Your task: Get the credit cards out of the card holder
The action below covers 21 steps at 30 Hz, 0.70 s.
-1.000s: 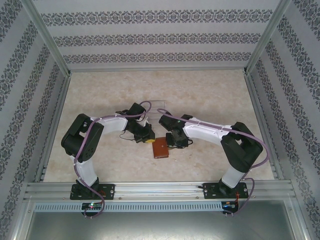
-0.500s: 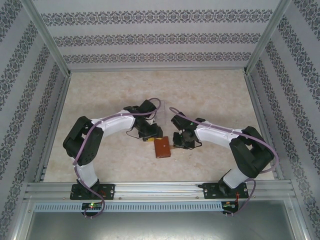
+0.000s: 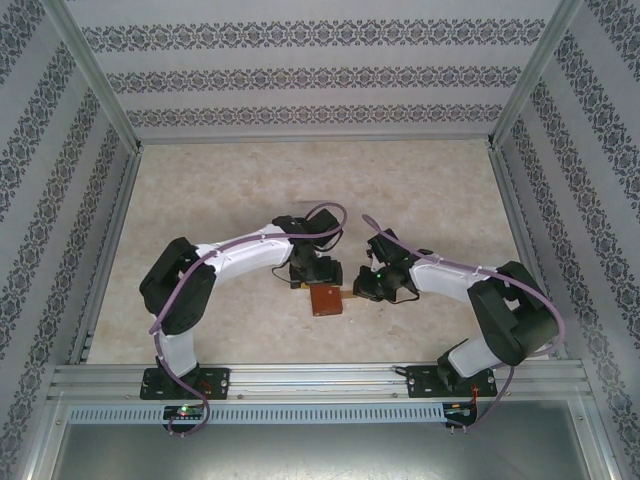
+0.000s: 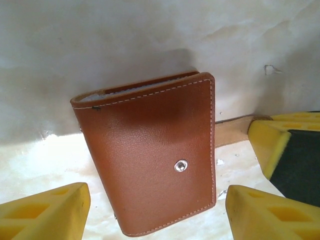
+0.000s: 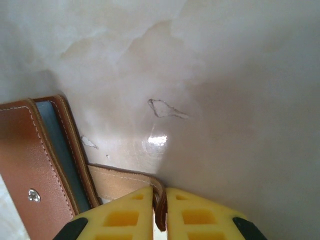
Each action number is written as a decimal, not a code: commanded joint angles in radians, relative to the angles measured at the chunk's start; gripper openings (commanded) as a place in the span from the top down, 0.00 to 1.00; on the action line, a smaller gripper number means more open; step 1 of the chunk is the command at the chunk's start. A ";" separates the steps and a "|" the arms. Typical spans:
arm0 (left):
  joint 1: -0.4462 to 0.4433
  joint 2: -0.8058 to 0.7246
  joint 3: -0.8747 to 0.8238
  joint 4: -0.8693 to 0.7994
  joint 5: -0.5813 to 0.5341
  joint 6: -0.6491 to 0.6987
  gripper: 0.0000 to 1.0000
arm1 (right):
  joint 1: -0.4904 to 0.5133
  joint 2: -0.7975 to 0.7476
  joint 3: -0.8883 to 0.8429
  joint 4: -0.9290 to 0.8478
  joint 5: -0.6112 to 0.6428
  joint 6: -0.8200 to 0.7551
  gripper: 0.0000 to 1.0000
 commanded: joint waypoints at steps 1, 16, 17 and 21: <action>-0.038 0.045 0.067 -0.110 -0.076 -0.037 0.27 | -0.026 0.010 -0.055 0.157 -0.101 0.039 0.86; -0.086 0.193 0.218 -0.227 -0.115 -0.045 0.18 | -0.059 0.094 -0.136 0.363 -0.259 0.095 0.87; -0.087 0.198 0.223 -0.238 -0.123 -0.045 0.17 | -0.061 0.093 -0.139 0.363 -0.260 0.094 0.87; -0.089 0.225 0.242 -0.270 -0.138 -0.044 0.16 | -0.073 0.082 -0.153 0.363 -0.262 0.084 0.87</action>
